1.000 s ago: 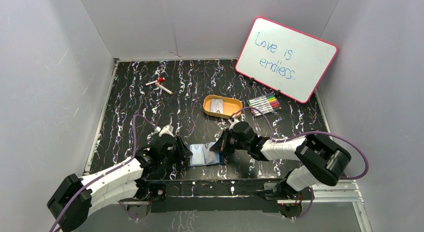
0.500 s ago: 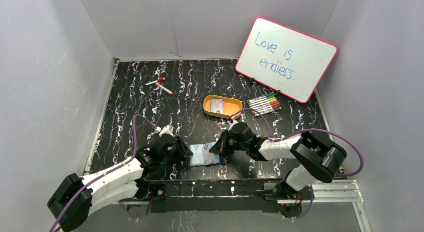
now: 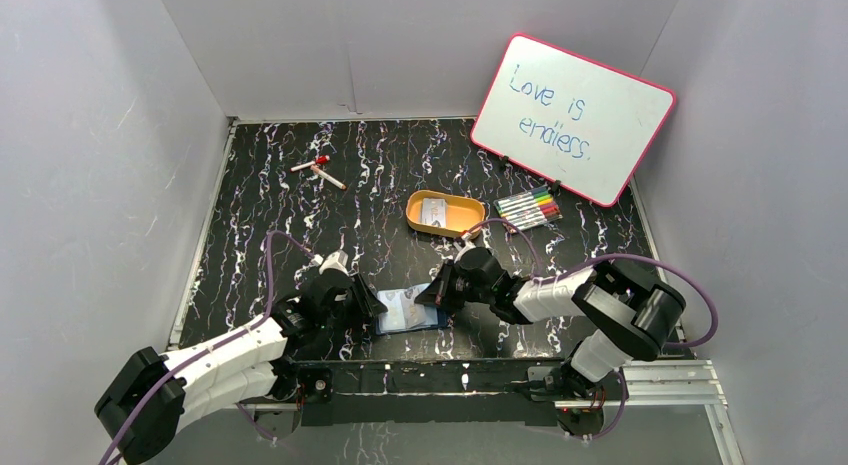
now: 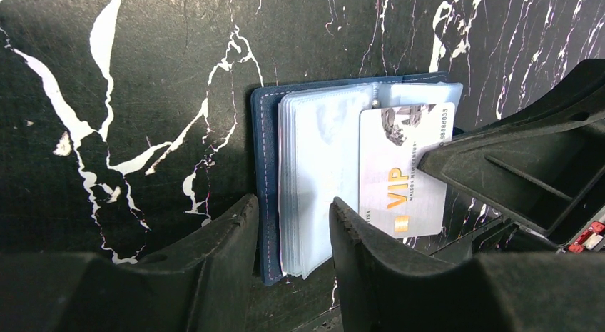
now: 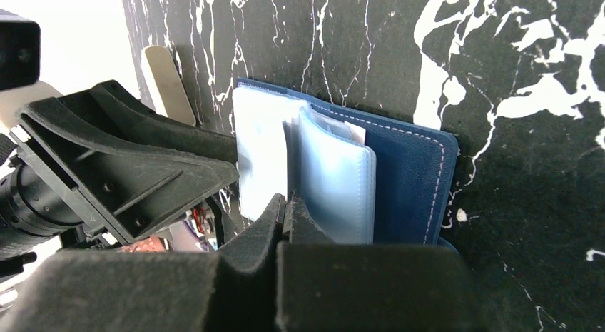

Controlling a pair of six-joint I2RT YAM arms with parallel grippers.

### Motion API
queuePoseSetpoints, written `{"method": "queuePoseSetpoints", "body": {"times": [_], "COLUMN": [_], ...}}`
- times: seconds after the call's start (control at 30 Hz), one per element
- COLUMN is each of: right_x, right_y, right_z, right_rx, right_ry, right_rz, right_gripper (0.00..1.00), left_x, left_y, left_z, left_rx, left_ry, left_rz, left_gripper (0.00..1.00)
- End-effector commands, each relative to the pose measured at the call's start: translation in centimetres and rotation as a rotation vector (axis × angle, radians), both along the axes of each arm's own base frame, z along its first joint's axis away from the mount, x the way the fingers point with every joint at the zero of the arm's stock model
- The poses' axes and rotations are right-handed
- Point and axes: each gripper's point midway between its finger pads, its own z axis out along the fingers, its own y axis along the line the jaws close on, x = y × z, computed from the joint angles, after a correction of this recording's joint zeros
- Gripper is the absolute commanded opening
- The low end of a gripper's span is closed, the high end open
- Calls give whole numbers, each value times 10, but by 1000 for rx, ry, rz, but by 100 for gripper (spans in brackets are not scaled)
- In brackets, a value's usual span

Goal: Put the credit cards into the card holder
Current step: Turn over the card slot in the card holder.

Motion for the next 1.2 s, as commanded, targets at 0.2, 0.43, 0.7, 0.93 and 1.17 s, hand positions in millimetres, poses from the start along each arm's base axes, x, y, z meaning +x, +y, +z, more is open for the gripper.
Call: {"method": "queuePoseSetpoints", "body": {"times": [0.2, 0.43, 0.7, 0.93, 1.17], "right_x": [13, 11, 6, 4, 0], "right_y": [-2, -2, 5, 12, 16], "right_z": [9, 9, 9, 10, 2], "right_rx": [15, -3, 26, 46, 46], "right_ry": [-53, -73, -64, -60, -37], "right_rz": [-76, -45, -21, -8, 0], "right_gripper": [0, 0, 0, 0, 0], "left_x": [-4, -4, -4, -3, -3], "left_y": [1, 2, 1, -1, -2], "left_z": [-5, -6, -7, -6, -7], "left_rx": [2, 3, -1, -3, -7], "left_ry": [16, 12, 16, 18, 18], "left_rz": [-6, -3, -7, -10, -15], "left_gripper": [37, 37, 37, 37, 36]}}
